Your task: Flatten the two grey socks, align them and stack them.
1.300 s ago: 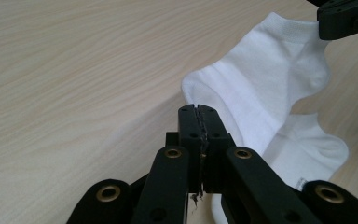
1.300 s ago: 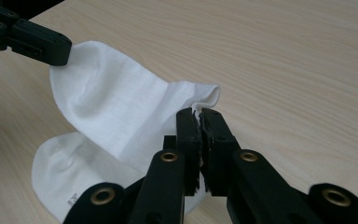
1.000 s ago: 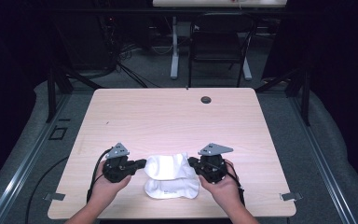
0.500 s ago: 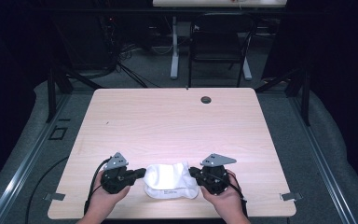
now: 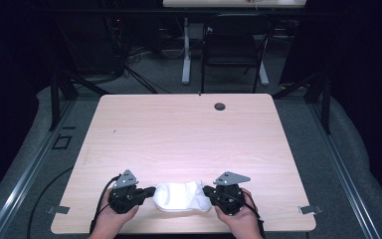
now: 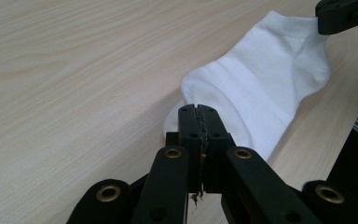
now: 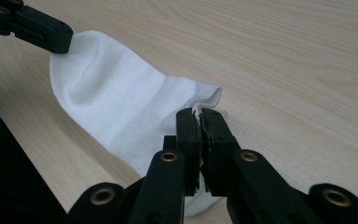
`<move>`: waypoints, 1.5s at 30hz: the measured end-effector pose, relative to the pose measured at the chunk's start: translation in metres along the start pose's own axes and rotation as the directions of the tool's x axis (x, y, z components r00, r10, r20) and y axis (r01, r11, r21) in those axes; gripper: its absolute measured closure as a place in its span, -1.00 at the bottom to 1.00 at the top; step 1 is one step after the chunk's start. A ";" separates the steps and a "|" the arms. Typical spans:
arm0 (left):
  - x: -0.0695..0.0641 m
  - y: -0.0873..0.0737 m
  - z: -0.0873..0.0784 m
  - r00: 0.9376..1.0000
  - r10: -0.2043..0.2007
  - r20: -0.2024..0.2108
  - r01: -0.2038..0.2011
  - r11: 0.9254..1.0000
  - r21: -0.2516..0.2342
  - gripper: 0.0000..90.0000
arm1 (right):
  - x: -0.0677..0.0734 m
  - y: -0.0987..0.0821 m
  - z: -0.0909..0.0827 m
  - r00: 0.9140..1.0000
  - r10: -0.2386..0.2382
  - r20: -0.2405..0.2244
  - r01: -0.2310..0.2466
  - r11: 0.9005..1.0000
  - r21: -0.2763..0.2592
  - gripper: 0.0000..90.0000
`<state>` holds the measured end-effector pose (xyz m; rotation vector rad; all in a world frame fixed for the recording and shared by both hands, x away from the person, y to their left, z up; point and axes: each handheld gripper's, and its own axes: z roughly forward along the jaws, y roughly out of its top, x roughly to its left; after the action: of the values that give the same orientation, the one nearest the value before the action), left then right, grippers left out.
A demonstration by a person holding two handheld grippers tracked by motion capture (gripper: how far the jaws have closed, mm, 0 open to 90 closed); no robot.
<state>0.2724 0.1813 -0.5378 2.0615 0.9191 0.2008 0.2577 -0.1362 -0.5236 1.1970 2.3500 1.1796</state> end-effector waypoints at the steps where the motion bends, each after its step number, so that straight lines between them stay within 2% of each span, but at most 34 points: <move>1: 0.000 0.000 0.000 1.000 0.000 0.000 0.000 1.000 0.000 0.99 | 0.000 0.000 0.000 1.000 0.000 0.000 0.000 1.000 0.000 0.92; 15: -0.001 -0.006 0.013 1.000 0.011 -0.002 -0.011 0.999 0.042 0.99 | -0.005 -0.005 0.008 1.000 0.006 0.005 -0.006 1.000 0.031 0.92; 16: -0.001 -0.006 0.014 1.000 0.000 -0.001 0.000 0.999 0.048 0.99 | -0.005 -0.006 0.010 1.000 0.004 0.009 -0.005 0.999 0.033 0.92; 25: 0.002 -0.007 0.015 1.000 -0.011 -0.005 0.011 0.999 0.042 0.99 | -0.007 -0.006 0.013 1.000 0.008 0.014 -0.009 0.999 0.037 0.92; 26: 0.003 -0.007 0.017 1.000 -0.007 -0.006 0.008 0.999 0.051 0.99 | -0.007 -0.006 0.013 1.000 -0.002 0.018 0.001 0.999 0.044 0.92; 31: 0.004 -0.008 0.021 1.000 -0.001 -0.010 0.001 0.998 0.067 0.99 | -0.010 -0.008 0.020 1.000 0.010 0.020 -0.012 0.998 0.054 0.92; 35: 0.006 -0.010 0.023 1.000 -0.013 -0.014 0.014 0.997 0.072 0.99 | -0.011 -0.009 0.024 1.000 0.008 0.024 -0.009 0.998 0.063 0.92; 37: 0.006 -0.010 0.024 1.000 -0.001 -0.016 0.002 0.997 0.081 0.99 | -0.012 -0.009 0.025 1.000 0.003 0.028 -0.005 0.998 0.070 0.92; 44: 0.008 -0.012 0.028 1.000 -0.001 -0.023 0.003 0.996 0.093 0.99 | -0.015 -0.012 0.030 0.999 0.007 0.037 -0.010 0.997 0.083 0.91; 45: 0.008 -0.013 0.029 1.000 -0.013 -0.026 0.015 0.996 0.091 0.98 | -0.016 -0.013 0.032 0.999 0.013 0.038 -0.017 0.996 0.090 0.91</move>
<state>0.2842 0.1725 -0.5671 2.1398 0.9743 0.1809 0.2777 -0.1357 -0.5558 1.2565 2.3932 1.0566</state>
